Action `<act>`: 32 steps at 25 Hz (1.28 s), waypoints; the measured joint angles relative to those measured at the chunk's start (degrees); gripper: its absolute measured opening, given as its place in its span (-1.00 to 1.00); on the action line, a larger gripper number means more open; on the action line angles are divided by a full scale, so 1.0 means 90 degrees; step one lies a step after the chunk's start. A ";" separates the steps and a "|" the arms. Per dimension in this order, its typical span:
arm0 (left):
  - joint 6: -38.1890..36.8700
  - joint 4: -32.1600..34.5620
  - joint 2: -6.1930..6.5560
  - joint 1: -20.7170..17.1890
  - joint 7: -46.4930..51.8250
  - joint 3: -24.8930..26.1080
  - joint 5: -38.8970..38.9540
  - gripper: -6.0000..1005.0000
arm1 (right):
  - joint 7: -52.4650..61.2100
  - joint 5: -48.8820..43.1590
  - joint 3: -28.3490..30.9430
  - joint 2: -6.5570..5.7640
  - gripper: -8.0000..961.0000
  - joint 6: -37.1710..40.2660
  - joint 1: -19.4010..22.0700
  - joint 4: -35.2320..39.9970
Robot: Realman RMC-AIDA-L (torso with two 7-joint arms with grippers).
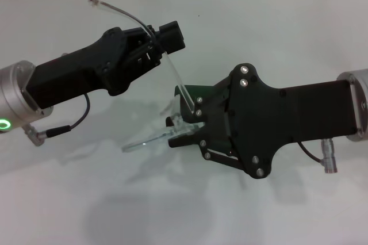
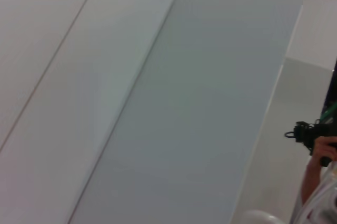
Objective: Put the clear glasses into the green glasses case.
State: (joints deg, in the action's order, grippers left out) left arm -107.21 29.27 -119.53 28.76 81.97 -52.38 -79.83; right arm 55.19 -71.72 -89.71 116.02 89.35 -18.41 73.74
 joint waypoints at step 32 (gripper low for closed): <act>-0.0419 0.0026 -0.0008 0.0019 -0.0415 -0.0779 0.0387 -0.71 | -0.0077 0.0079 0.0037 -0.0001 -0.76 -0.0035 -0.0015 -0.0260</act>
State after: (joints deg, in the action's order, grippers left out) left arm -110.99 29.51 -119.61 28.92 78.24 -59.39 -76.35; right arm 54.49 -71.01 -89.38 116.01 89.03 -18.54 71.40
